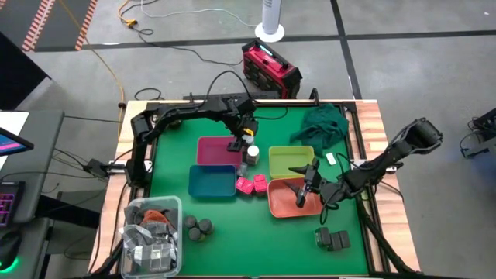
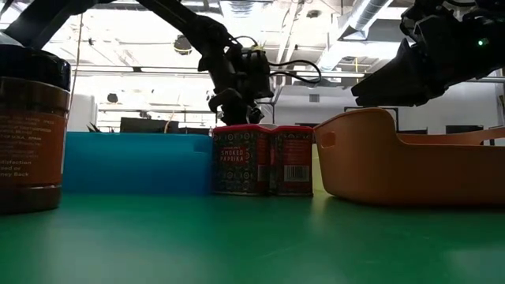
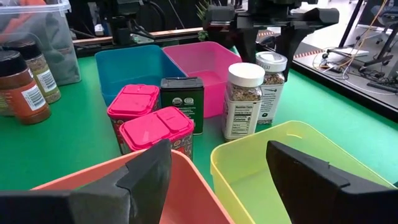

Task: Sort spices by type
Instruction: Put the top white seasoning bottle into the pink bin

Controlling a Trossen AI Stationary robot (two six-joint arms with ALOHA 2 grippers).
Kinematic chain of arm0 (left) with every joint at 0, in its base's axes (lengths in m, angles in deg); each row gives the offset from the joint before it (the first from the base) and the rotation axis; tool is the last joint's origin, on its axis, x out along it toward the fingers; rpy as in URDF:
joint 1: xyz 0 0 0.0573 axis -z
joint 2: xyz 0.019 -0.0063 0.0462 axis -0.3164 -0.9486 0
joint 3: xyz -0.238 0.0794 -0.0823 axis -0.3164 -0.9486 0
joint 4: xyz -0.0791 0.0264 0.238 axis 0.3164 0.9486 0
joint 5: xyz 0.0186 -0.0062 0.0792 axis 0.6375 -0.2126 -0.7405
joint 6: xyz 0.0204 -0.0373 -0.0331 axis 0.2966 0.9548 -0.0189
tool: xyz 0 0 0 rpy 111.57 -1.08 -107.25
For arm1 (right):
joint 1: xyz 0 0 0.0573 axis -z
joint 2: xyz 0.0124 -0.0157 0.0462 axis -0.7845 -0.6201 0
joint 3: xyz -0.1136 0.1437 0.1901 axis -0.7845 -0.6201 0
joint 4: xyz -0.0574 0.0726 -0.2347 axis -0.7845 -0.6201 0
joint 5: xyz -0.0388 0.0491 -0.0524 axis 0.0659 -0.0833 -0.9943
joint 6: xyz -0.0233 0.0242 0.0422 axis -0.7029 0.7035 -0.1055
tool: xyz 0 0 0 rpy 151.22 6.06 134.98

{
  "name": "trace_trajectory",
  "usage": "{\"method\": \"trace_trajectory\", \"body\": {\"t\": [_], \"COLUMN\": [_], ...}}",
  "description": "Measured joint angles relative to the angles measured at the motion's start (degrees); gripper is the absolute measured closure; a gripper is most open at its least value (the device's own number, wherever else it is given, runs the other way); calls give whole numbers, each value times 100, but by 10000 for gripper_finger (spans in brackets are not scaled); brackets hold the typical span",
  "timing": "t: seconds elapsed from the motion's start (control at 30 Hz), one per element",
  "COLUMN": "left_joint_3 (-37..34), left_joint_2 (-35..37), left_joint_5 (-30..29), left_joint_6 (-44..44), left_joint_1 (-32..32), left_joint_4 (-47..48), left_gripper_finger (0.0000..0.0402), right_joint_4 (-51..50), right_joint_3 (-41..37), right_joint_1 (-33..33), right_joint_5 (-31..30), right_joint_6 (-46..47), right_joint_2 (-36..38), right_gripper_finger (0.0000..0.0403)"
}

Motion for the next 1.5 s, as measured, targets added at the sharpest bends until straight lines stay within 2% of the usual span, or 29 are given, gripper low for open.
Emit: {"method": "trace_trajectory", "body": {"t": [0.13,0.27,0.53,0.77,0.9,1.07,1.33,1.4,1.5], "left_joint_3": [0,93,738,1916,2054,1211,-1660,-2212,-2675], "left_joint_2": [32,91,109,123,422,1201,3210,3538,3898], "left_joint_5": [-153,-551,-677,-784,-762,-900,-1626,-1720,-2040], "left_joint_6": [23,7,200,469,1102,1707,2460,2706,3058], "left_joint_1": [2,0,-22,22,79,267,855,1041,1297], "left_joint_4": [8,40,173,1425,1838,1621,-277,-619,-673], "left_gripper_finger": [211,211,211,211,211,211,211,211,211], "right_joint_4": [-15,-36,-66,-112,-175,-174,-149,-148,-152], "right_joint_3": [0,0,0,0,0,2,2,2,2], "right_joint_1": [25,114,269,407,475,476,478,525,629], "right_joint_5": [-4,-4,-4,-2,-6,-31,-37,-38,-37], "right_joint_6": [-2,0,0,-15,-20,-294,-752,-874,-987], "right_joint_2": [0,0,0,2,2,52,773,925,1083], "right_gripper_finger": [113,113,113,113,113,113,113,113,113]}}
